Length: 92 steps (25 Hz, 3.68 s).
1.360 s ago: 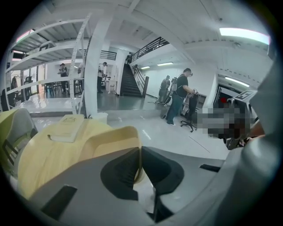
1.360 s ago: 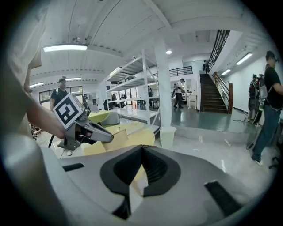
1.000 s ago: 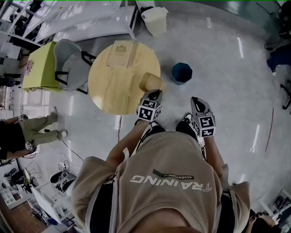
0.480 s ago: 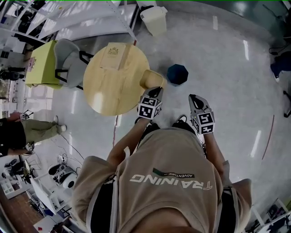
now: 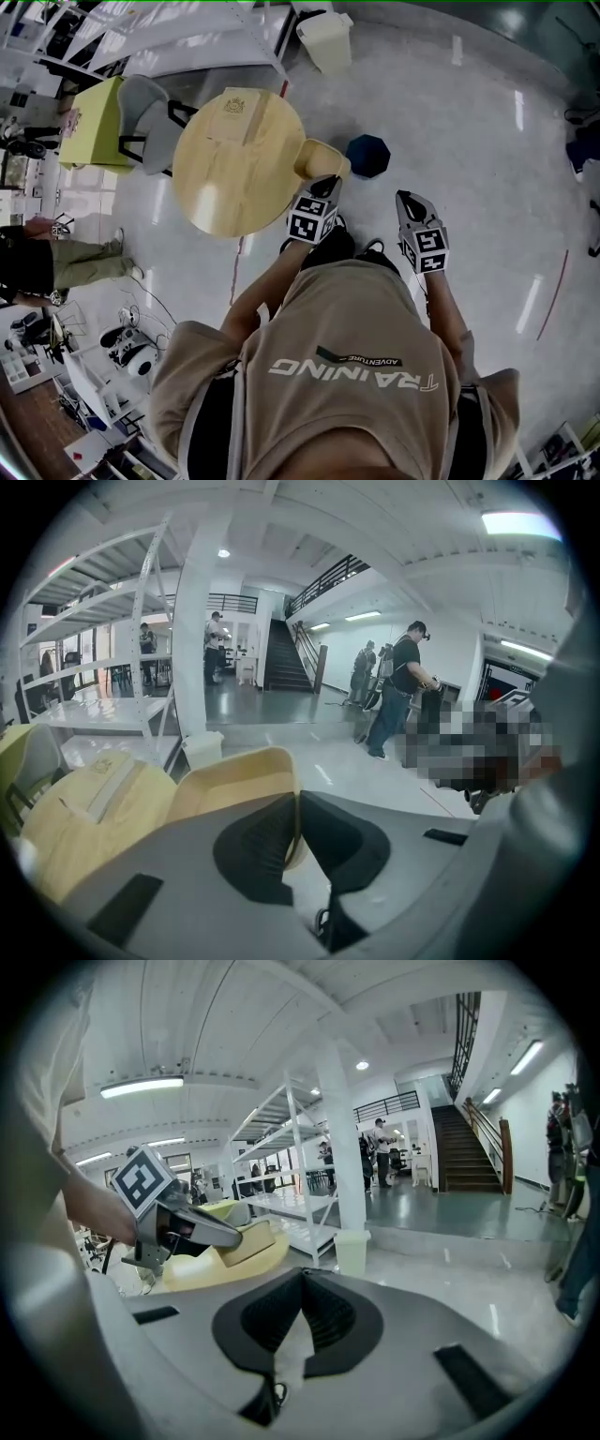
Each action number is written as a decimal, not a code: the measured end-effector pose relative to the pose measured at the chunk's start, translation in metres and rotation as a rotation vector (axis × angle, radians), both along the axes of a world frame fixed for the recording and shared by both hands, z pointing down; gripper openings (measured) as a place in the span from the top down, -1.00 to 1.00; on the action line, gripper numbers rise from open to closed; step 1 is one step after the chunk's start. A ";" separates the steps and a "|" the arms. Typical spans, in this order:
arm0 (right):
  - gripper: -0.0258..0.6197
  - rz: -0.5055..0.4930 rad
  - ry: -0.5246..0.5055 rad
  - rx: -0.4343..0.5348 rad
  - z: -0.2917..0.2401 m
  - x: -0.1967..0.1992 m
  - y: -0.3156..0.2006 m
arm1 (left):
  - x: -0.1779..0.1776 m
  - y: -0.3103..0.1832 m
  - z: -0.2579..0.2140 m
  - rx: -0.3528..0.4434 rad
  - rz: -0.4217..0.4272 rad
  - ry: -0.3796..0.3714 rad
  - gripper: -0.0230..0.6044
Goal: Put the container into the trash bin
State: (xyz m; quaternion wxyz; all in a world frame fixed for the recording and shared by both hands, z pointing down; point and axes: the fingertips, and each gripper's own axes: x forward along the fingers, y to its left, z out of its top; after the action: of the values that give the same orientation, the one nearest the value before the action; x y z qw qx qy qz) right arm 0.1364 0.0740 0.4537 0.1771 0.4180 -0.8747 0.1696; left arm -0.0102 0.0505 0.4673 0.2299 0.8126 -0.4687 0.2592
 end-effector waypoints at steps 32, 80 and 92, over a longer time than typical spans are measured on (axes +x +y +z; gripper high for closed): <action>0.92 0.117 0.093 -0.073 0.029 -0.020 -0.187 | 0.008 -0.201 0.078 -0.165 0.190 0.065 0.86; 0.92 -0.108 0.142 -0.543 0.570 0.003 -0.261 | 0.108 -0.220 0.600 -0.594 0.330 0.024 0.86; 0.92 -0.110 0.127 -0.569 0.608 0.006 -0.253 | 0.088 -0.241 0.652 -0.562 0.239 0.025 0.44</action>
State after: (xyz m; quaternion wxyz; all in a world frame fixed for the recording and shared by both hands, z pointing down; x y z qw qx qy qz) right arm 0.1425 -0.1793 1.0616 0.3505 0.3132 -0.8005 0.3717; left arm 0.0779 -0.1907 1.1196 0.4191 0.7697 -0.2770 0.3940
